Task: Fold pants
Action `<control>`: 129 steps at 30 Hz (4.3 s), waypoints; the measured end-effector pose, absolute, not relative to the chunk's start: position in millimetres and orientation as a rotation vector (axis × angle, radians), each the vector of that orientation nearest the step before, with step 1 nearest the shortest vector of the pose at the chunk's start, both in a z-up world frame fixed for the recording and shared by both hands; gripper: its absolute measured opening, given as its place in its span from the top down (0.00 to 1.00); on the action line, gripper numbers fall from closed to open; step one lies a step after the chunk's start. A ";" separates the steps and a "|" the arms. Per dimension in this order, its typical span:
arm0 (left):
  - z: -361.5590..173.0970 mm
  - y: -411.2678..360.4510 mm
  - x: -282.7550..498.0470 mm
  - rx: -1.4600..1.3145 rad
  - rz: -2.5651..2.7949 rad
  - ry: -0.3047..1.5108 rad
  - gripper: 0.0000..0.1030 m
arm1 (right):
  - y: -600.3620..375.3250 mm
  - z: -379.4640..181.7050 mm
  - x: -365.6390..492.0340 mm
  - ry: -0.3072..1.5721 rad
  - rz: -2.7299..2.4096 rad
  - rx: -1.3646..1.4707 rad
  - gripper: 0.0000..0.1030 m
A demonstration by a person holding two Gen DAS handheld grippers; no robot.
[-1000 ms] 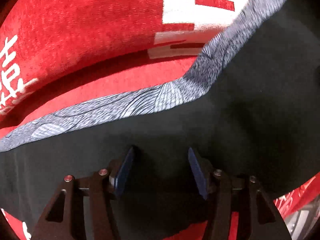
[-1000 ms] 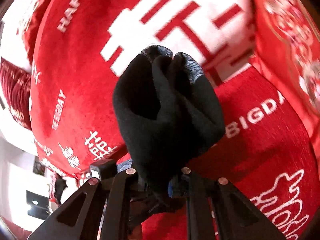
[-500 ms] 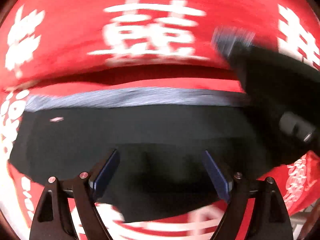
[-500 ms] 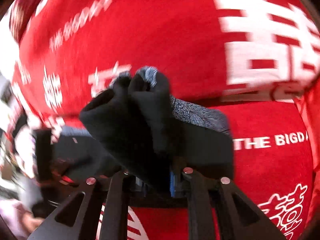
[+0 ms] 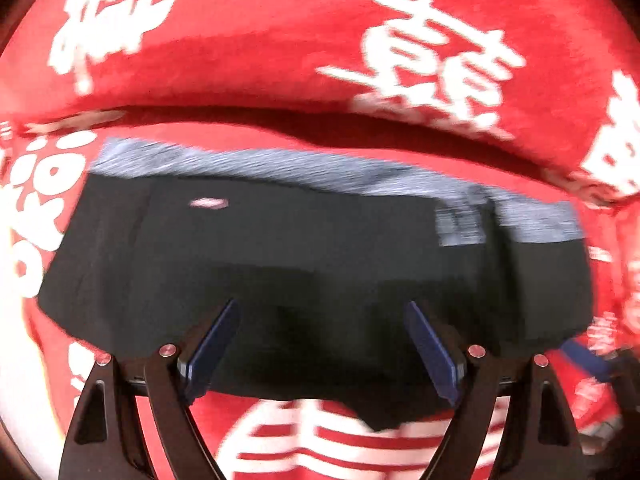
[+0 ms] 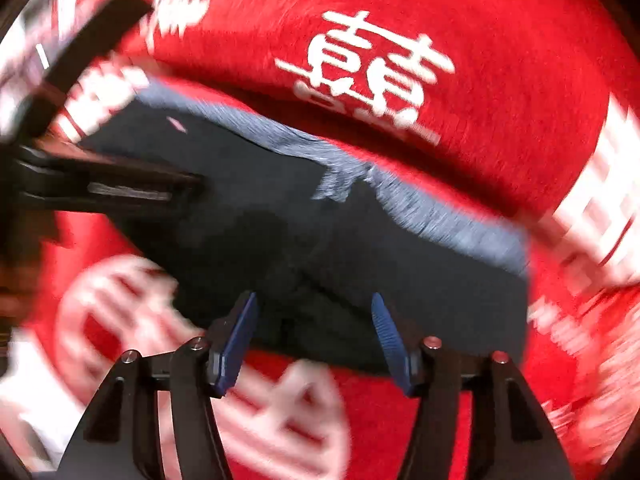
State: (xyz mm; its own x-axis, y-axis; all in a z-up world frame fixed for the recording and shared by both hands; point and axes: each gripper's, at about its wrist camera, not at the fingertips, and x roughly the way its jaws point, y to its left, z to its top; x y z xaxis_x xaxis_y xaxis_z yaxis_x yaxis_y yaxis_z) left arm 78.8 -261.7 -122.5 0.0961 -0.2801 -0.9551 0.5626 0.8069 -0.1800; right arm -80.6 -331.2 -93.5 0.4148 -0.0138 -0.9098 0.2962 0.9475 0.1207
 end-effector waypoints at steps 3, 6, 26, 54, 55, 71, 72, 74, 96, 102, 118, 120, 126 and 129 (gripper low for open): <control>-110.0 -285.7 77.1 0.207 -0.774 1.388 0.16 | -376.9 -103.7 -107.5 1.067 -0.245 0.722 0.38; -117.5 -328.3 63.3 0.194 -0.884 1.434 0.16 | -422.8 -132.6 -138.4 0.977 -0.298 1.085 0.38; -147.1 -348.3 -0.1 0.412 -0.858 1.362 0.71 | -423.5 -182.6 -125.1 1.017 -0.232 1.250 0.94; -167.1 -390.4 9.8 0.431 -0.576 1.341 0.07 | -528.7 -151.0 -81.4 1.157 -0.340 0.746 0.83; -169.3 -388.9 12.1 0.418 -0.584 1.352 0.07 | -530.0 -152.9 -84.2 1.147 -0.332 0.744 0.83; -138.1 -344.6 -3.6 0.422 -0.481 1.382 0.05 | -497.4 -129.1 -116.0 1.172 -0.183 0.630 0.40; -136.4 -339.3 -5.2 0.416 -0.464 1.387 0.05 | -492.9 -128.5 -116.9 1.171 -0.184 0.597 0.39; -130.8 -328.2 -8.1 0.398 -0.427 1.394 0.05 | -491.0 -128.8 -118.6 1.171 -0.185 0.578 0.35; -145.1 -296.4 -11.9 0.353 -0.362 1.466 0.05 | -479.6 -124.7 -111.5 1.183 -0.194 0.682 0.22; -146.4 -261.7 15.0 0.305 -0.402 1.486 0.05 | -419.0 -110.2 -94.8 1.169 -0.204 0.668 0.22; -148.9 -155.8 82.6 0.169 -0.298 1.480 0.05 | -321.8 -148.1 -25.6 1.402 -0.291 0.364 0.20; -149.3 -151.7 82.7 0.145 -0.295 1.481 0.05 | -320.2 -145.1 -22.0 1.411 -0.288 0.375 0.19; -158.7 -127.1 90.8 0.102 -0.283 1.485 0.05 | -293.7 -130.6 -5.4 1.374 -0.209 0.350 0.19; -162.8 -97.3 92.8 0.049 -0.281 1.465 0.05 | -279.6 -140.9 0.8 1.411 -0.204 0.297 0.16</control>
